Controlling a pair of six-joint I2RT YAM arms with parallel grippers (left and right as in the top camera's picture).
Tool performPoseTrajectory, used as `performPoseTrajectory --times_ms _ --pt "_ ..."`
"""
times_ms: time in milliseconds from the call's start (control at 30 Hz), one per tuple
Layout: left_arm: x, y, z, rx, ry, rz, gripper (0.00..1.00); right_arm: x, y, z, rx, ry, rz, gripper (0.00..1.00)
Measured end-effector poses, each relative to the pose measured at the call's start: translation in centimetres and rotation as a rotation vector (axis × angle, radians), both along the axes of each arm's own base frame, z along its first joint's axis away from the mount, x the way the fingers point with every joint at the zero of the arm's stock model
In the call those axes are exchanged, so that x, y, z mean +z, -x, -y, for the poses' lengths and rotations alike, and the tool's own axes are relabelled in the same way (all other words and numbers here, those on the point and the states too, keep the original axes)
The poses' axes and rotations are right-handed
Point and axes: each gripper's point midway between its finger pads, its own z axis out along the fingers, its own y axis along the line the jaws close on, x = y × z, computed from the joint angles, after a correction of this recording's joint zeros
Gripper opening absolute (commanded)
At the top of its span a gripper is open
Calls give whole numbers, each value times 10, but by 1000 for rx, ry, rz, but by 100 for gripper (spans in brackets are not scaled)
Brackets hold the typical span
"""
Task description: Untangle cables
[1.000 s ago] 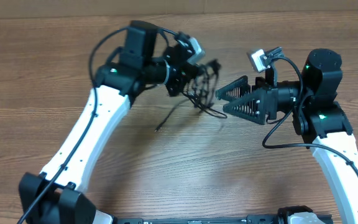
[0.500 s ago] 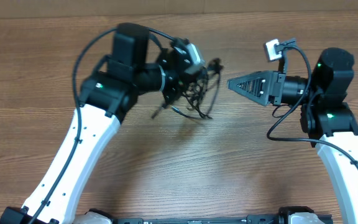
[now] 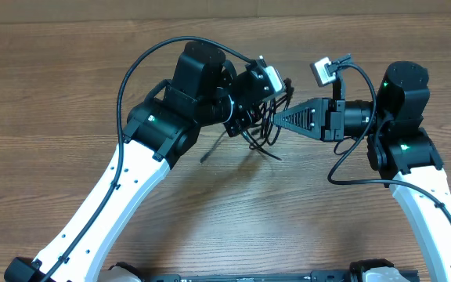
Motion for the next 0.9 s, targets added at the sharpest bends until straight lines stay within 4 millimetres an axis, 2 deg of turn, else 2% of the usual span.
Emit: performPoseTrajectory --times_ms 267,500,667,767,833,900 --pt "-5 -21 -21 235 21 -89 4 8 14 0 87 -24 52 4" --pt "-13 -38 -47 504 53 -185 4 9 14 0 87 -25 63 4" --pt "-20 -48 -74 695 81 -249 4 10 13 0 84 -25 72 4" --pt "-22 -60 -98 814 101 -259 4 12 17 0 104 -30 89 4" --pt "-23 -65 -113 865 107 -263 4 13 17 1 106 -31 97 4" --pt "-23 -68 -119 870 103 -260 4 13 17 1 107 -31 100 4"
